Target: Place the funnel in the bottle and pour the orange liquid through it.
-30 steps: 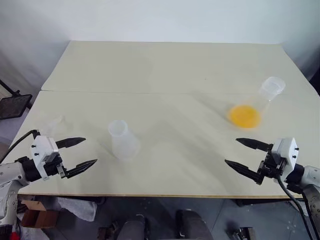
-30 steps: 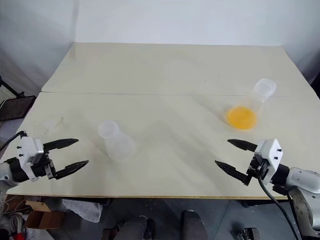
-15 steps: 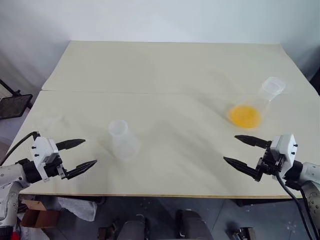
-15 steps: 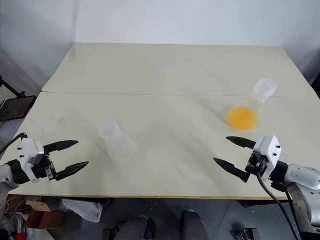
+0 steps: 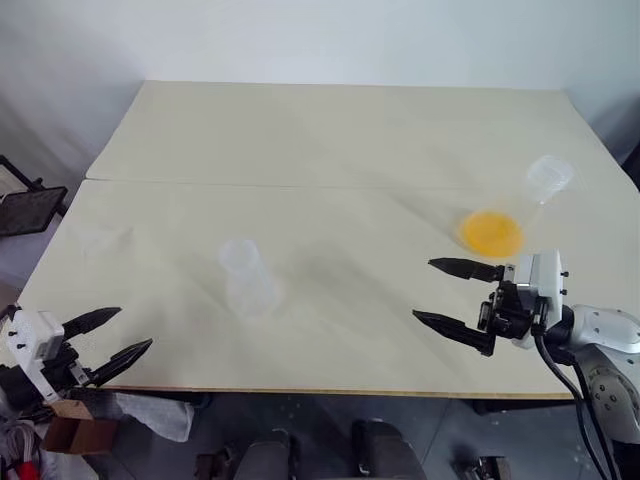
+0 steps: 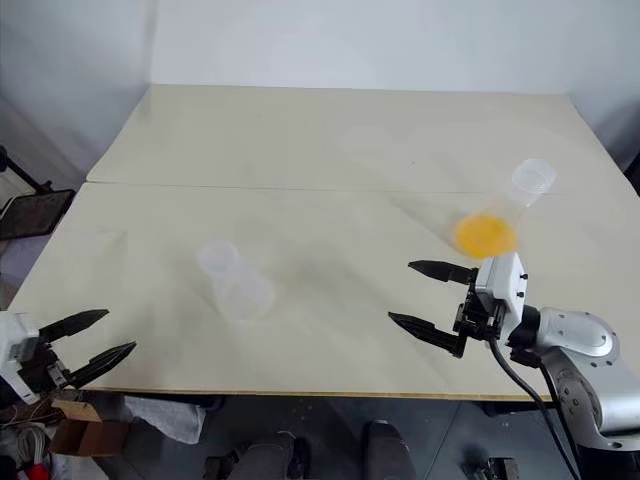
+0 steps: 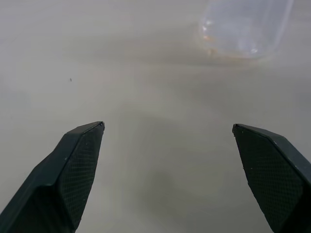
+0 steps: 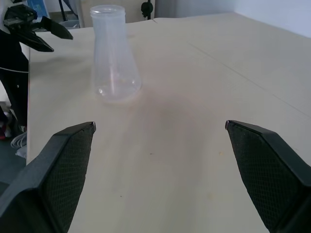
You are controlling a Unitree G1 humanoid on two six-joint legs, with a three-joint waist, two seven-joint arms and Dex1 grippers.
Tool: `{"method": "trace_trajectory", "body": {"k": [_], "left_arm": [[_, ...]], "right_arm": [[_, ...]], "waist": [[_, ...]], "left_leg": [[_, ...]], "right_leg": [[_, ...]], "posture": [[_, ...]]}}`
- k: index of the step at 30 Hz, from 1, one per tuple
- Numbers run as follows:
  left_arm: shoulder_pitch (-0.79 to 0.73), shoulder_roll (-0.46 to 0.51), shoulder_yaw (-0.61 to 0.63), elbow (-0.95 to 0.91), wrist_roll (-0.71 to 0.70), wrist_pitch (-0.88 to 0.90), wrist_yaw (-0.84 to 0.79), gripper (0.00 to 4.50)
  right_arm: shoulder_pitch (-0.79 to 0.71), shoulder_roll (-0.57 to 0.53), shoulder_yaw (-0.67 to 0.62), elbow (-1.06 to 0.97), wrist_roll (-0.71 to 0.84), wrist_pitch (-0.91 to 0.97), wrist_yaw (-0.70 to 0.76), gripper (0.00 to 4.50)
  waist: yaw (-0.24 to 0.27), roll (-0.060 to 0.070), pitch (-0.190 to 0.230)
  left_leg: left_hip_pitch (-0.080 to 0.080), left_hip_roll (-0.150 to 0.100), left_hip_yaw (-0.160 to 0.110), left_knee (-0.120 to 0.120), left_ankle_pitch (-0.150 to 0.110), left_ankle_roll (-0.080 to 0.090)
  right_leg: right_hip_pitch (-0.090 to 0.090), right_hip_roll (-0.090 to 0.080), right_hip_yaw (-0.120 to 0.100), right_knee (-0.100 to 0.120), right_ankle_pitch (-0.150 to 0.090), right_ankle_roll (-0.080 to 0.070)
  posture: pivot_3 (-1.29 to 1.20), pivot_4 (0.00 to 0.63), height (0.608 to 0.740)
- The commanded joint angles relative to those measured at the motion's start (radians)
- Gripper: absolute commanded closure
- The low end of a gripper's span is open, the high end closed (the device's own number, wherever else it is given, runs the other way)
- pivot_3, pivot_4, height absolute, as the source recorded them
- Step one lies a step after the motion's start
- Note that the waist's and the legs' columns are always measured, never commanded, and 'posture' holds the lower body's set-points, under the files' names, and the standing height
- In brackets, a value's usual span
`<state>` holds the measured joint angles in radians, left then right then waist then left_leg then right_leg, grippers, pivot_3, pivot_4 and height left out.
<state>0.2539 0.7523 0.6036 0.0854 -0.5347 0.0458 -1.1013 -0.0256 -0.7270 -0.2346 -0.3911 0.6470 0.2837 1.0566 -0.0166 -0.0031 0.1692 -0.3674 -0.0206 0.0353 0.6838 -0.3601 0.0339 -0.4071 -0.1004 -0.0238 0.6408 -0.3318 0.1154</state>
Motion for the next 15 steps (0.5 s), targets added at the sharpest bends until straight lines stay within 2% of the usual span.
{"method": "trace_trajectory", "body": {"k": [1,3,7,15], "left_arm": [[-0.034,0.001,-0.012,-0.141,-0.088,0.049,-0.011,0.02],[-0.063,0.016,-0.060,-0.229,-0.131,0.118,-0.014,0.02],[-0.148,0.022,-0.163,-0.324,-0.116,0.163,0.004,0.02],[-0.388,-0.043,-0.328,-0.269,-0.085,0.217,0.079,0.02]], "right_arm": [[0.010,0.005,-0.001,-0.022,-0.001,-0.019,0.002,0.00],[0.015,0.007,-0.002,-0.014,-0.006,-0.023,0.001,0.00],[0.031,0.009,-0.010,0.003,-0.018,-0.039,0.002,0.00],[0.076,0.024,-0.018,-0.023,-0.024,-0.046,-0.020,0.00]], "waist": [[0.005,0.000,0.000],[0.013,0.000,0.000],[0.013,0.000,0.000],[0.013,0.000,0.000]], "left_leg": [[0.000,0.000,0.000,0.000,0.000,0.000],[0.000,0.000,0.000,0.000,0.000,0.000],[0.000,-0.001,0.000,0.001,0.000,0.000],[0.000,0.000,0.000,0.001,0.000,0.000]], "right_leg": [[0.000,0.000,0.000,0.000,0.000,0.000],[0.000,0.000,0.000,-0.001,0.000,0.000],[0.001,0.000,0.000,-0.001,0.000,0.000],[0.000,0.001,-0.001,0.002,0.000,0.000]], "posture": [[0.00,0.150,0.740],[0.00,0.150,0.740],[0.00,0.150,0.740],[0.00,0.150,0.740]]}}
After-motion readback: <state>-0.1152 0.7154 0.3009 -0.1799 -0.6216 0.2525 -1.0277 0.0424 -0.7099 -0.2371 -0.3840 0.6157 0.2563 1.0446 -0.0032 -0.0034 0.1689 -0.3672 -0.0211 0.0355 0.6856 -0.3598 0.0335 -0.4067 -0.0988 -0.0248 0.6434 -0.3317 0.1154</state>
